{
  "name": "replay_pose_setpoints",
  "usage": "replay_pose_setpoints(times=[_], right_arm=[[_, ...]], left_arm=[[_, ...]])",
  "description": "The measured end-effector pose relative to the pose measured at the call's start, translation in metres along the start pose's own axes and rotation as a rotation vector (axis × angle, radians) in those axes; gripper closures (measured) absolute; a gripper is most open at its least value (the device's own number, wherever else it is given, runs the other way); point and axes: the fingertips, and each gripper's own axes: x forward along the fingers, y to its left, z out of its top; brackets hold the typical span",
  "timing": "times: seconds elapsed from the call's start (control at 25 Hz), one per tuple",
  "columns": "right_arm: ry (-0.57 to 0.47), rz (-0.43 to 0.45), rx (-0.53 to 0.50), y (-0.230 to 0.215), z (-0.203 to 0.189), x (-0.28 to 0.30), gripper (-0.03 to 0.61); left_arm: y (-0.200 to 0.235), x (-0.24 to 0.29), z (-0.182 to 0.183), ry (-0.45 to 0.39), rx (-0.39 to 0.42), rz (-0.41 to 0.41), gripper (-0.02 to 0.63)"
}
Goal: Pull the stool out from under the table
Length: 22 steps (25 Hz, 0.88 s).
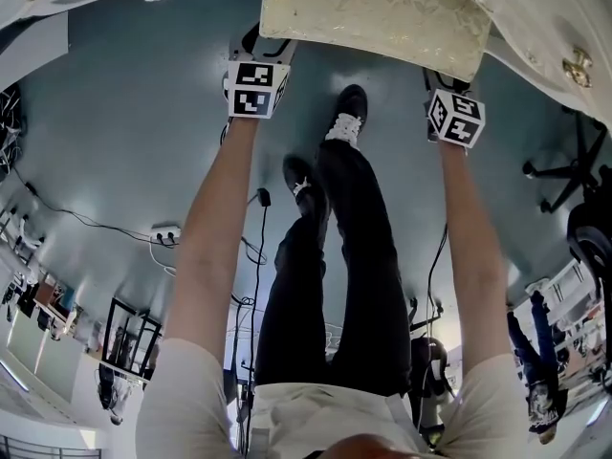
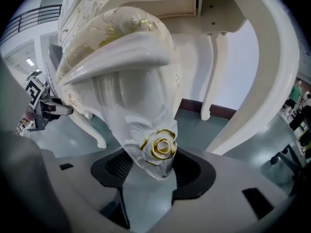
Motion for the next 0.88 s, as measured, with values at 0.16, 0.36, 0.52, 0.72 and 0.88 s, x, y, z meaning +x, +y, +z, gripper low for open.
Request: replay_pose_setpoints(times=[0.16,0.36,0.52,0.72,0.88], right_arm=[[0.003,0.001,0.003,0.007,-0.008,-0.012,0.302],[0.012,0.008,0.005,0.023,-0.032,-0.024,0.302],[0.021,0.011,0.004,0.034,-0.049,-0.036,0.302],[0.032,0.017,0.003,0.043,-0.071,-0.053,0.302],[0.037,0.021,0.000,0.051,-0.088,-0.065,0.302]], left_arm=[[-0.004,-0.013,-0.008,0.013,0.007,-0.008,0.339],[-0.010,-0.031,-0.030,0.017,0.001,-0.005,0.339],[-0.016,-0.047,-0.047,0.029,-0.004,-0.006,0.339],[-0.029,-0.066,-0.066,0.048,-0.013,-0.005,0.339],[-0.038,-0.081,-0.081,0.059,-0.021,-0.003,0.339]])
